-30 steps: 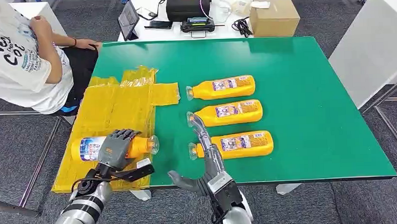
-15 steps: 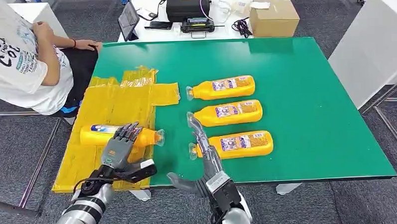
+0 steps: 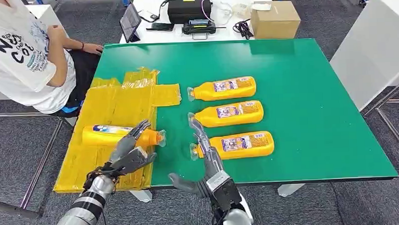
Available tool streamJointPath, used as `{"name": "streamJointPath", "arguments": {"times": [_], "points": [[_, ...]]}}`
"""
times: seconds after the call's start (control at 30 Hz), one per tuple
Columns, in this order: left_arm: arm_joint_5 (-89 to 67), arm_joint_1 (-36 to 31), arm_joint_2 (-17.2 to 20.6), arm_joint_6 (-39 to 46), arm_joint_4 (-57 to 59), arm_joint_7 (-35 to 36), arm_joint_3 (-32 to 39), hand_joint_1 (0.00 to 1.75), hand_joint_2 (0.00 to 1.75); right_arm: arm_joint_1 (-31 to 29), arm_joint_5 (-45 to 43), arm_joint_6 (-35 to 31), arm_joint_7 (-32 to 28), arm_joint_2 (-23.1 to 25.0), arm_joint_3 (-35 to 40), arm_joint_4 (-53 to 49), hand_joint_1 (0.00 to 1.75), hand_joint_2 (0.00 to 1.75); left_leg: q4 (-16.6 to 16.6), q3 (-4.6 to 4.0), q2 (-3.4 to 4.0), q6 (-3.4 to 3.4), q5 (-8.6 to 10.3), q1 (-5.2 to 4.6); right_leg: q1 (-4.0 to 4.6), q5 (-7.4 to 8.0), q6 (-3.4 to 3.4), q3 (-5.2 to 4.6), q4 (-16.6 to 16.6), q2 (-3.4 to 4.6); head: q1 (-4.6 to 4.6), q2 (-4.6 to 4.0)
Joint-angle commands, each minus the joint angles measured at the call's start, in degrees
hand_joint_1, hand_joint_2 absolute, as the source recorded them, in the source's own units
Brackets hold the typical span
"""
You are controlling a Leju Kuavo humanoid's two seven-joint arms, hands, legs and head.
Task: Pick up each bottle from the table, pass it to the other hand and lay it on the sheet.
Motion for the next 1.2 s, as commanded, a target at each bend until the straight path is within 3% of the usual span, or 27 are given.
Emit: {"name": "streamJointPath", "arguments": {"times": [0.03, 0.47, 0.63, 1.07, 1.2], "points": [[1.46, 1.93, -0.23, -1.29, -2.30, 1.08, 1.97, 0.00, 0.00, -0.61, -0.09, 0.04, 0.30, 0.07, -2.50, 2.88, 0.00, 1.75, -0.03, 0.07, 0.07, -0.06, -0.02, 0.05, 0.05, 0.00, -0.08, 0.06, -0.05, 0.05, 0.00, 0.00], [6.71, 2.99, 0.16, -1.47, -7.55, 2.77, 0.50, 0.00, 0.00, -0.57, -0.07, 0.08, 0.60, 0.36, -3.03, 3.83, 0.00, 1.75, 0.01, 0.03, 0.14, -0.15, -0.09, 0.16, 0.17, -0.03, -0.18, 0.06, -0.08, 0.08, 0.00, 0.00], [15.64, 6.54, -2.89, 0.60, -17.13, -7.52, 2.36, 0.00, 0.00, -1.87, -0.42, -0.24, 0.03, -0.83, -1.92, 6.86, 0.00, 1.75, 0.02, -0.01, 0.15, -0.13, -0.12, 0.15, 0.16, -0.06, -0.16, 0.01, -0.07, 0.09, 0.00, 0.00], [16.58, 7.25, -3.12, 0.67, -19.21, -8.11, 2.22, 0.00, 0.00, -1.94, -0.43, -0.32, -0.10, -0.84, -1.71, 6.88, 0.00, 1.75, -0.01, -0.22, 0.09, -0.08, -0.05, 0.07, 0.08, -0.02, -0.09, -0.20, -0.05, 0.06, 0.00, 0.00], [21.03, 10.29, -3.08, 7.04, -29.59, -9.44, -2.95, 0.00, 0.00, -2.51, -0.32, -0.76, 0.38, -1.06, -0.99, 8.88, 0.00, 1.75, 0.03, -0.23, 0.13, -0.08, -0.09, 0.10, 0.11, -0.04, -0.09, -0.20, -0.05, 0.09, 0.00, 0.00]]}}
